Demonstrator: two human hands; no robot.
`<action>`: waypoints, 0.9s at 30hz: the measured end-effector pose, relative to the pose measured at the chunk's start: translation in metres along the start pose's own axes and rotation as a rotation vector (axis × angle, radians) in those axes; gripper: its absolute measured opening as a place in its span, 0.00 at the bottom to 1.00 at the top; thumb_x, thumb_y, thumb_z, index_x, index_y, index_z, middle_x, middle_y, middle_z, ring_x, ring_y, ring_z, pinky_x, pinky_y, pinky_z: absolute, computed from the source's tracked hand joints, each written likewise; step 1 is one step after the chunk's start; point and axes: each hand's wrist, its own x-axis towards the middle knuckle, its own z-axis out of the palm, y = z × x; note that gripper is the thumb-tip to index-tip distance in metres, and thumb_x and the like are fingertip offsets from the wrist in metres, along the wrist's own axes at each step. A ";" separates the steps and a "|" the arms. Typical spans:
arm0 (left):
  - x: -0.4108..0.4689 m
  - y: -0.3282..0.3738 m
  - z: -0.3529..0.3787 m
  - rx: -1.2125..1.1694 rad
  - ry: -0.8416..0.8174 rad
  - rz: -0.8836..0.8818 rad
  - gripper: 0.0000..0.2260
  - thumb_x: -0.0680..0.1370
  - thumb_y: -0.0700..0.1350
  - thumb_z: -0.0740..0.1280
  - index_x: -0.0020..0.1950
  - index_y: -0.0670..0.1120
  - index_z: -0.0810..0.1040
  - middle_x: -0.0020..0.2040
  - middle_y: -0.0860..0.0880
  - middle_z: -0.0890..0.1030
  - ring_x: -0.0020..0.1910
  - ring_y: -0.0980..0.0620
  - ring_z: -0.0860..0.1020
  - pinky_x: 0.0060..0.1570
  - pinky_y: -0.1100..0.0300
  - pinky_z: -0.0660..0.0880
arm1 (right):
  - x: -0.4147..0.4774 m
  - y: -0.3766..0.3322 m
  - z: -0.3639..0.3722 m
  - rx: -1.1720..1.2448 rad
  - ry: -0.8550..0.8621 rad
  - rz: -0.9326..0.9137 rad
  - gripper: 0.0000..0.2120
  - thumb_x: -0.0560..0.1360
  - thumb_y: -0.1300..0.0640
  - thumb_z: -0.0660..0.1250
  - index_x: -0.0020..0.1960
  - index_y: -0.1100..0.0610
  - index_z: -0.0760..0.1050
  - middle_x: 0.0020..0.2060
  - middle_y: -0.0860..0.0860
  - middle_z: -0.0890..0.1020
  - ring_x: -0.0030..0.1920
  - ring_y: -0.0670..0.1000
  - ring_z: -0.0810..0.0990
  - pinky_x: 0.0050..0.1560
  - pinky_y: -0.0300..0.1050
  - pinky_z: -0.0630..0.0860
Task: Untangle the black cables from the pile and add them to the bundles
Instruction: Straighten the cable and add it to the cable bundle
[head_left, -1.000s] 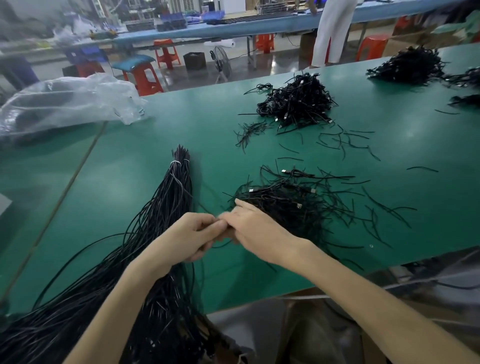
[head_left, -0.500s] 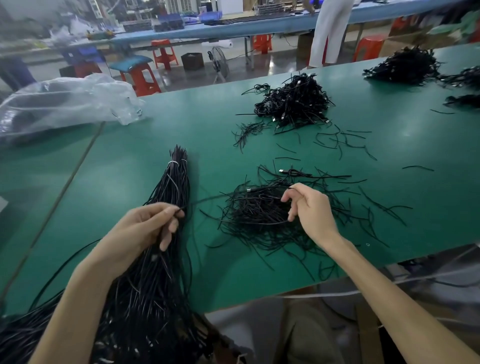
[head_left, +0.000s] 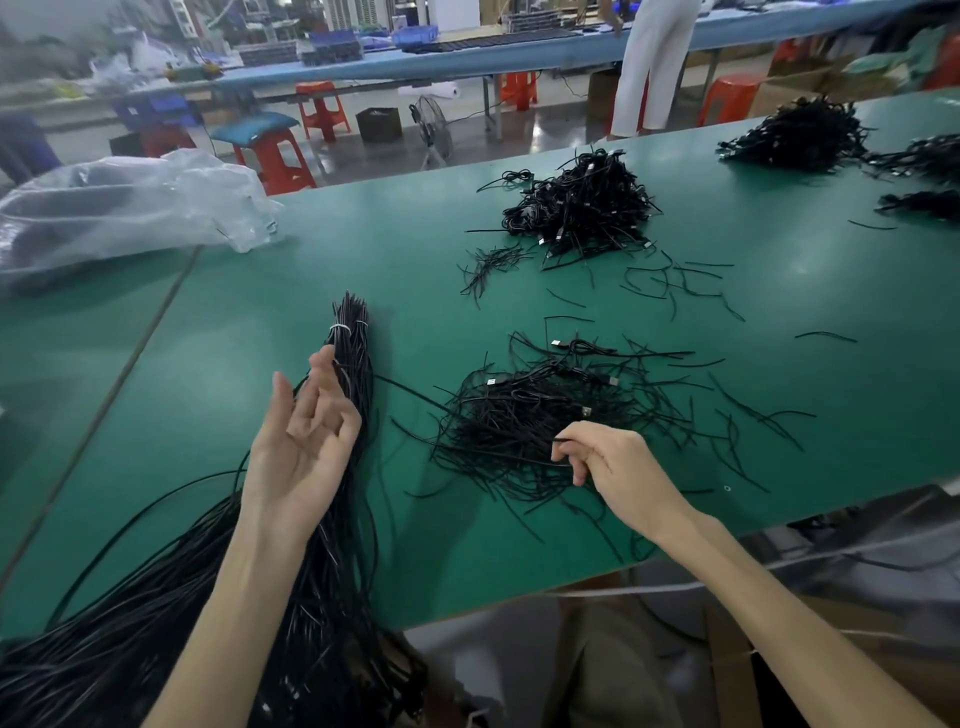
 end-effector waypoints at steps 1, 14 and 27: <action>0.002 -0.002 -0.001 0.009 0.025 0.001 0.17 0.84 0.48 0.66 0.69 0.40 0.78 0.51 0.54 0.80 0.47 0.60 0.78 0.51 0.65 0.74 | -0.003 0.001 0.000 -0.054 -0.029 -0.016 0.11 0.84 0.66 0.61 0.48 0.58 0.81 0.33 0.50 0.78 0.36 0.47 0.78 0.52 0.43 0.77; -0.011 0.010 0.008 0.039 -0.028 -0.060 0.12 0.89 0.47 0.56 0.50 0.47 0.73 0.48 0.57 0.80 0.30 0.59 0.72 0.41 0.68 0.69 | -0.012 0.017 0.004 -0.172 -0.149 -0.036 0.11 0.84 0.64 0.62 0.50 0.57 0.82 0.32 0.45 0.77 0.38 0.40 0.80 0.48 0.37 0.76; -0.029 -0.027 0.007 1.916 -0.598 -0.460 0.19 0.81 0.69 0.56 0.65 0.63 0.79 0.62 0.56 0.84 0.57 0.52 0.84 0.60 0.49 0.79 | 0.024 -0.050 -0.022 0.916 -0.055 0.160 0.17 0.86 0.51 0.58 0.42 0.56 0.75 0.29 0.51 0.67 0.31 0.52 0.66 0.46 0.48 0.76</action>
